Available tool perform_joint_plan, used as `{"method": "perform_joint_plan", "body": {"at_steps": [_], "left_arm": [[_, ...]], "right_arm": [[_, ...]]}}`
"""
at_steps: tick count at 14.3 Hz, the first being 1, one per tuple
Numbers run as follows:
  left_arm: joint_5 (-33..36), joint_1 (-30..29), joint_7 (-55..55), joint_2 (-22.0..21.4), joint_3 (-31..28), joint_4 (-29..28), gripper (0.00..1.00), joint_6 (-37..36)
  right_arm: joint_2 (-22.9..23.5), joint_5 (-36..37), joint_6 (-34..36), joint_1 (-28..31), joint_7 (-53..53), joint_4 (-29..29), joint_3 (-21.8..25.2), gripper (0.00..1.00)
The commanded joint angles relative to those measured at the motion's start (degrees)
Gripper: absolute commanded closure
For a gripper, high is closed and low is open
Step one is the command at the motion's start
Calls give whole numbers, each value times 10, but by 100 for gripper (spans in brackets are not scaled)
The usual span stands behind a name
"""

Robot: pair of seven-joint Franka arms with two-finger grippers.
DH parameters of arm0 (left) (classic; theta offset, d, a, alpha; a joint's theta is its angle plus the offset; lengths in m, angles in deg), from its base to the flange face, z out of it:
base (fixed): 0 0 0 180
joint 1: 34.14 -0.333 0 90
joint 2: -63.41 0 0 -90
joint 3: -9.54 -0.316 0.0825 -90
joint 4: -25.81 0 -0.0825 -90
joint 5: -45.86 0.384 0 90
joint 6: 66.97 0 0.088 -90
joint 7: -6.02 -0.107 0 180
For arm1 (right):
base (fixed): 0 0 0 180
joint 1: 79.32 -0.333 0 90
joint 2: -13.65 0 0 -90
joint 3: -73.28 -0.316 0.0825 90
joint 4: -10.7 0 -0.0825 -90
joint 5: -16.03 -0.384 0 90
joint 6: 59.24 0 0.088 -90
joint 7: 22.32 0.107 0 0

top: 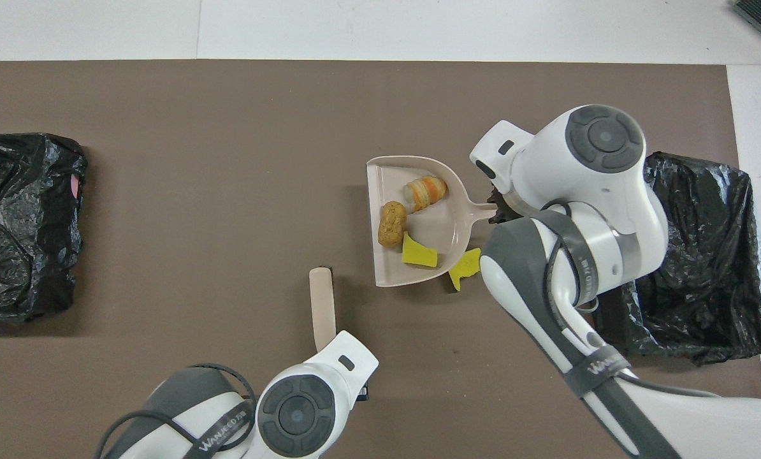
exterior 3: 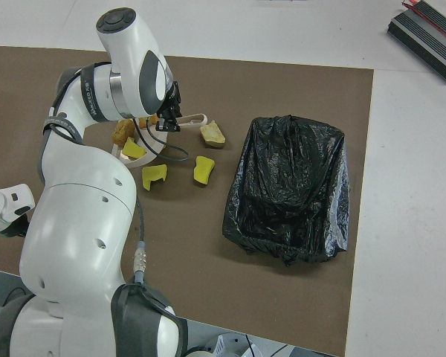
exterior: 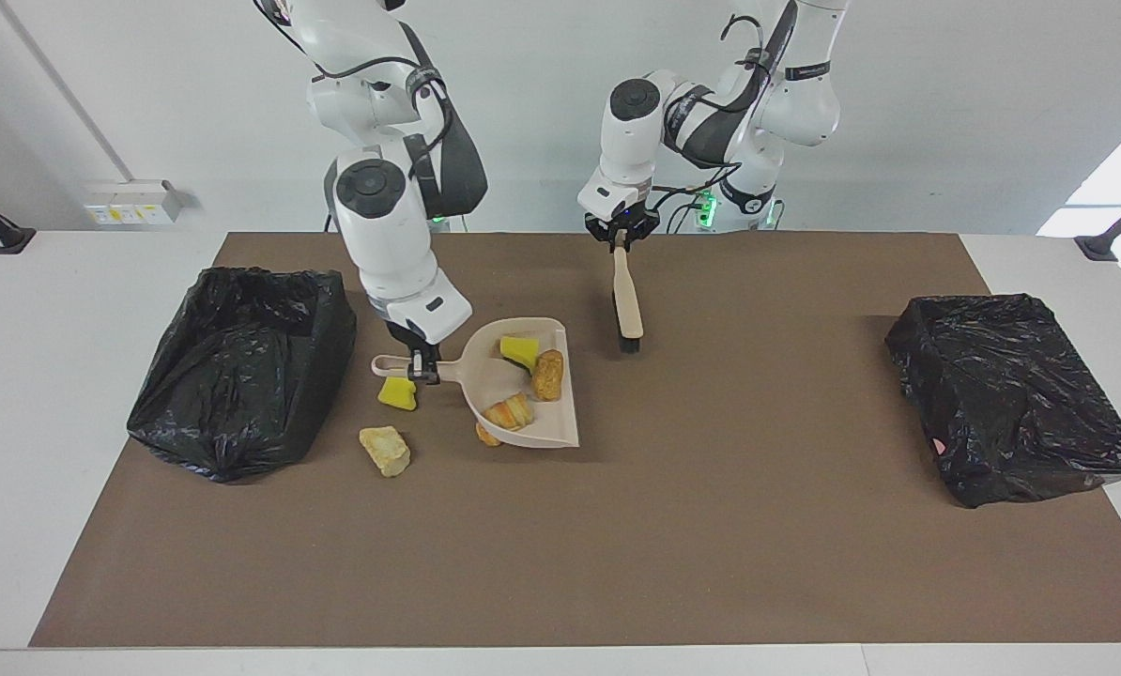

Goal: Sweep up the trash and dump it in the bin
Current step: 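Carry the dustpan over the black bag with the right gripper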

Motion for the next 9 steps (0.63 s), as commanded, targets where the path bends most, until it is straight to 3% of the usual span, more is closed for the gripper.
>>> {"method": "perform_joint_plan", "body": {"at_steps": [1, 6, 7, 8, 9], "left_arm": [[10, 19, 20, -32, -7, -41, 100, 25], [10, 23, 22, -36, -8, -50, 100, 34], [10, 23, 22, -35, -8, -50, 71, 36], [10, 23, 21, -34, -8, -50, 30, 37], [10, 21, 22, -32, -9, -49, 0, 37]], "right_arm": [[-2, -4, 42, 42, -47, -36, -6, 100], [-32, 1, 84, 119, -123, -46, -1, 100], [-38, 9, 93, 131, -134, -47, 4, 100], [-52, 24, 96, 141, -139, -47, 6, 100], [-60, 39, 98, 153, -140, -46, 7, 100]]}}
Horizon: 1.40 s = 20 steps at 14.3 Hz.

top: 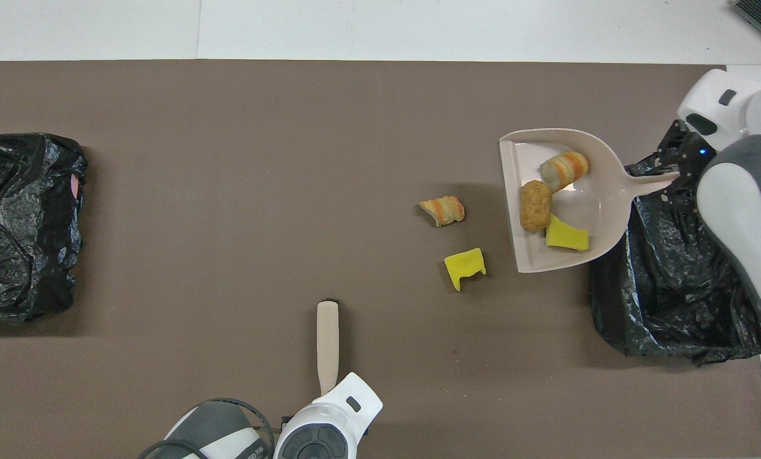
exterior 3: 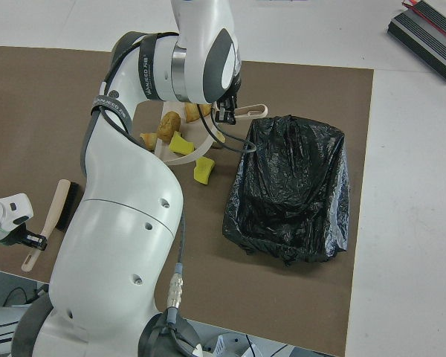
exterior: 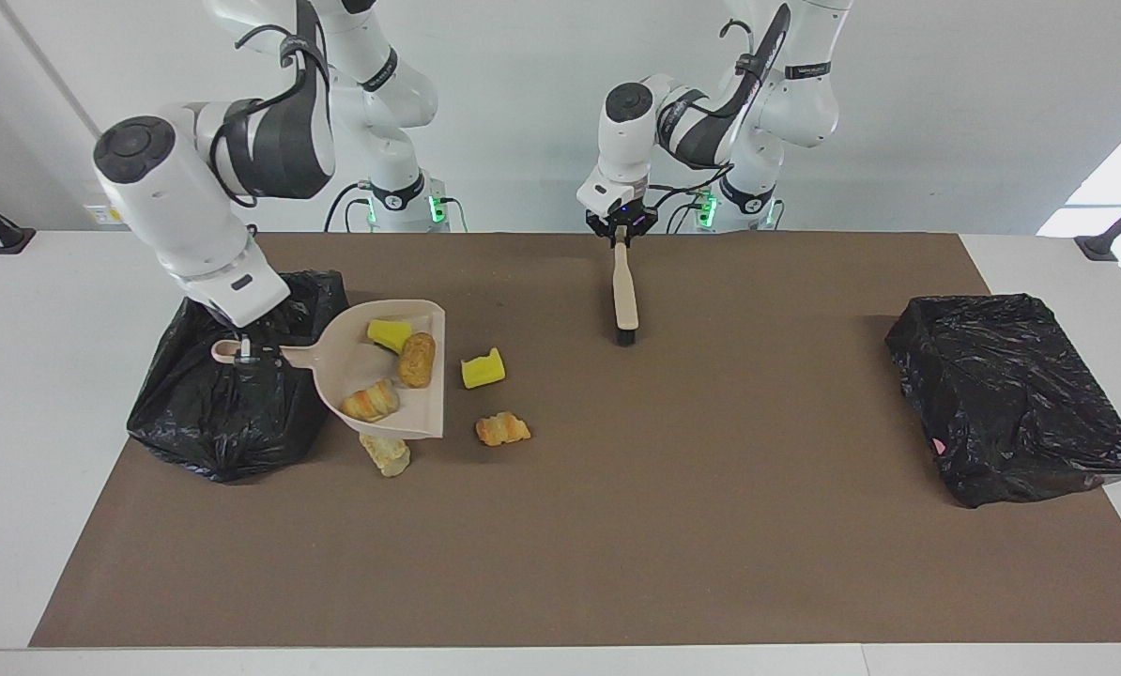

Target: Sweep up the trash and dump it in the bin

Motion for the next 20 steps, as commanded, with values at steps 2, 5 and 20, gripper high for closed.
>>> {"method": "perform_joint_plan", "body": {"at_steps": [2, 5, 20], "left_arm": [[9, 5, 15, -11, -9, -13, 0, 15], [9, -36, 12, 11, -10, 9, 0, 18], [13, -338, -204, 31, -12, 108, 0, -9]], "right_arm": [[-39, 36, 31, 65, -28, 4, -4, 100], [-51, 60, 30, 124, -72, 18, -3, 100], [-164, 321, -47, 123, 112, 207, -6, 100]]}}
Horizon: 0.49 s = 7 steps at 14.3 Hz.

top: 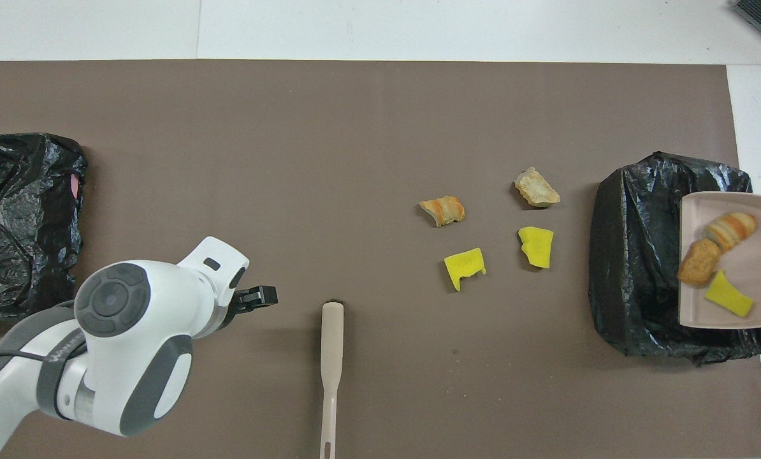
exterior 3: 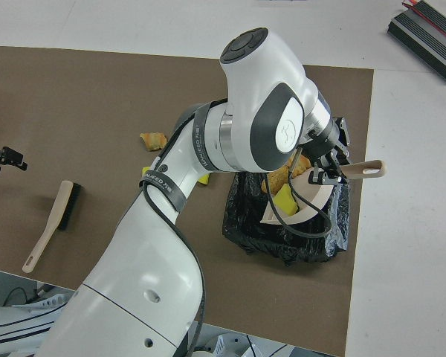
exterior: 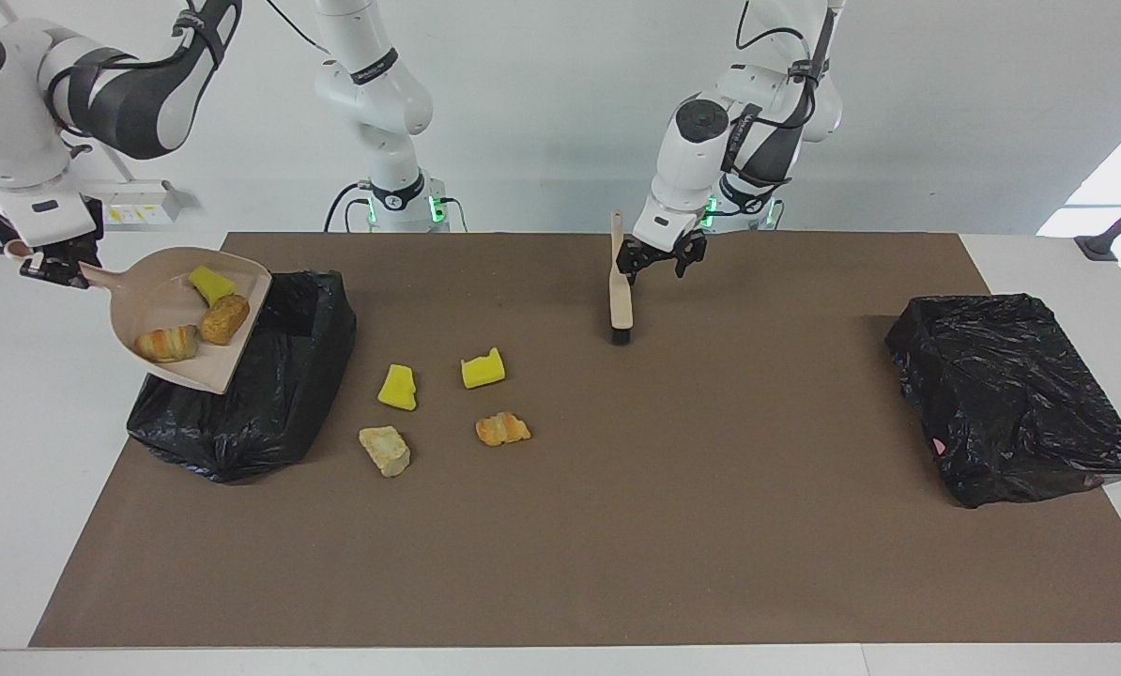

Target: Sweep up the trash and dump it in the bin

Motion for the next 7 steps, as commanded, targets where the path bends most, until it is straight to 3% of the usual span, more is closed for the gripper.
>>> {"method": "perform_joint_plan", "body": {"at_steps": [1, 4, 7], "left_arm": [[7, -55, -54, -5, 5, 35, 0, -46], [8, -116, -135, -9, 5, 131, 0, -182], [7, -151, -180, -15, 4, 164, 0, -215]], "right_arm": [[-18, 41, 11, -4, 41, 17, -2, 100], [-18, 47, 37, -11, 89, 13, -4, 100], [-18, 79, 70, -39, 142, 3, -6, 100]]}}
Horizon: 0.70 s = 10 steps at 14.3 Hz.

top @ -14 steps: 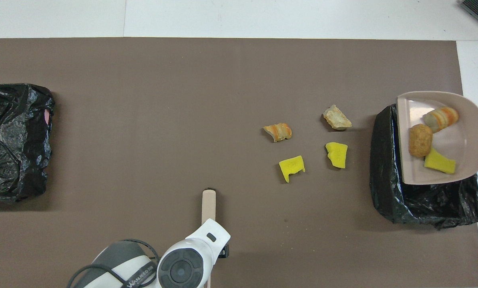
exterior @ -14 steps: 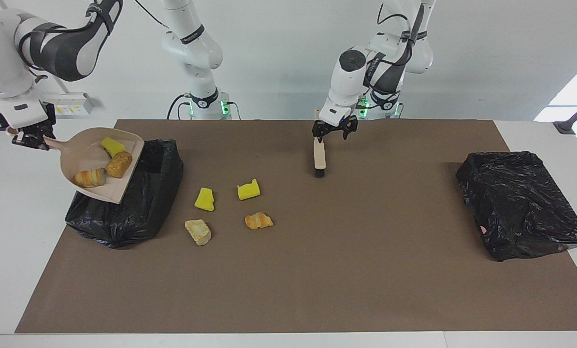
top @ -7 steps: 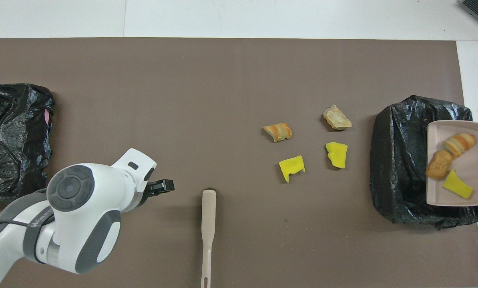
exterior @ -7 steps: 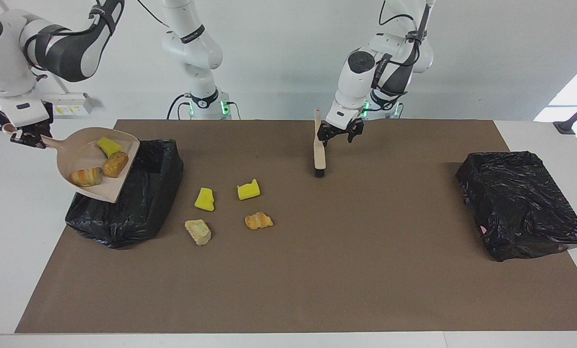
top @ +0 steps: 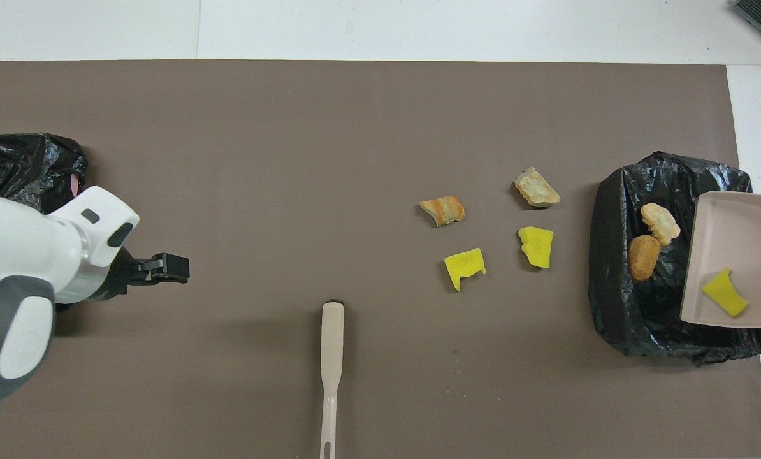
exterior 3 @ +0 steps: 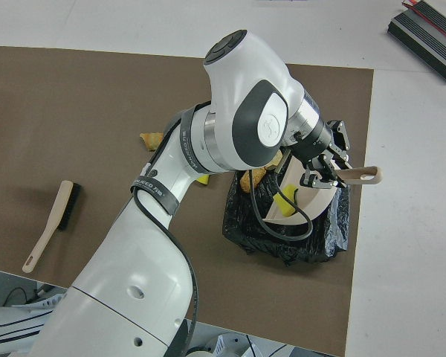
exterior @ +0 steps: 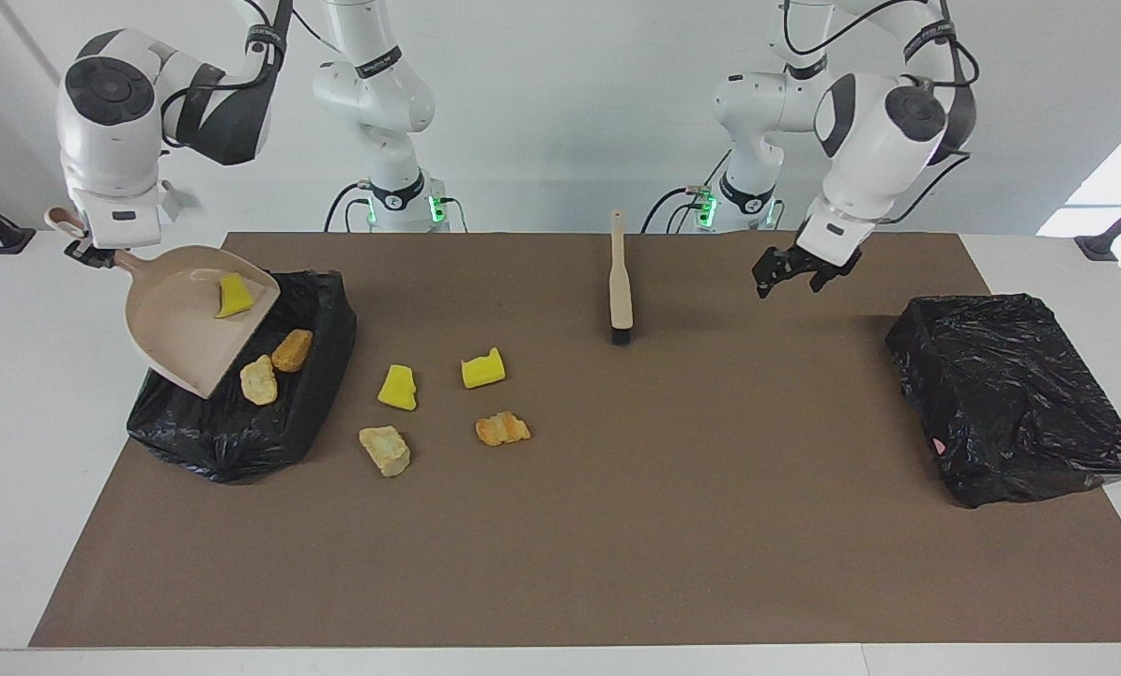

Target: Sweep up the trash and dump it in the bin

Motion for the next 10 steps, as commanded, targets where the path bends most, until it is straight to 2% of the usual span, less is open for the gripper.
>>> {"method": "perform_joint_plan", "body": {"at_steps": [1, 3, 5, 10], "left_arm": [[7, -28, -43, -3, 6, 24, 0, -24], [8, -44, -67, -2, 5, 50, 0, -30], [32, -57, -87, 10, 6, 112, 0, -72], [50, -69, -103, 80, 5, 269, 0, -149]], "right_arm": [[-12, 42, 51, -28, 74, -2, -6, 100], [-13, 71, 82, -55, 112, -5, -6, 100], [-15, 97, 96, -75, 106, -8, -7, 100], [-10, 144, 105, -101, 27, -49, -8, 100]]}}
